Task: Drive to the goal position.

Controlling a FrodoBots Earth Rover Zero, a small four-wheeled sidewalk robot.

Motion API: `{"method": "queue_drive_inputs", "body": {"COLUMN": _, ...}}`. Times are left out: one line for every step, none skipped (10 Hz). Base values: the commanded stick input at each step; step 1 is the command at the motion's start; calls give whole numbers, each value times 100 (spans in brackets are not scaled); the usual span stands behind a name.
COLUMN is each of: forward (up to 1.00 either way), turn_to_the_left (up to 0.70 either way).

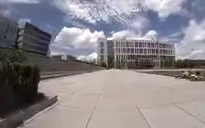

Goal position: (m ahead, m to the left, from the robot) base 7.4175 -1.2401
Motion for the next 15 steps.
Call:
{"method": "queue_drive_inputs", "body": {"forward": 70, "turn_to_the_left": 18}}
{"method": "queue_drive_inputs", "body": {"forward": 70, "turn_to_the_left": 10}}
{"method": "queue_drive_inputs", "body": {"forward": 70, "turn_to_the_left": 7}}
{"method": "queue_drive_inputs", "body": {"forward": 70, "turn_to_the_left": 15}}
{"method": "queue_drive_inputs", "body": {"forward": 70, "turn_to_the_left": 10}}
{"method": "queue_drive_inputs", "body": {"forward": 70, "turn_to_the_left": 13}}
{"method": "queue_drive_inputs", "body": {"forward": 70, "turn_to_the_left": -3}}
{"method": "queue_drive_inputs", "body": {"forward": 70, "turn_to_the_left": -18}}
{"method": "queue_drive_inputs", "body": {"forward": 70, "turn_to_the_left": -26}}
{"method": "queue_drive_inputs", "body": {"forward": 70, "turn_to_the_left": -33}}
{"method": "queue_drive_inputs", "body": {"forward": 70, "turn_to_the_left": 14}}
{"method": "queue_drive_inputs", "body": {"forward": 70, "turn_to_the_left": 12}}
{"method": "queue_drive_inputs", "body": {"forward": 70, "turn_to_the_left": 4}}
{"method": "queue_drive_inputs", "body": {"forward": 70, "turn_to_the_left": 1}}
{"method": "queue_drive_inputs", "body": {"forward": 70, "turn_to_the_left": 3}}
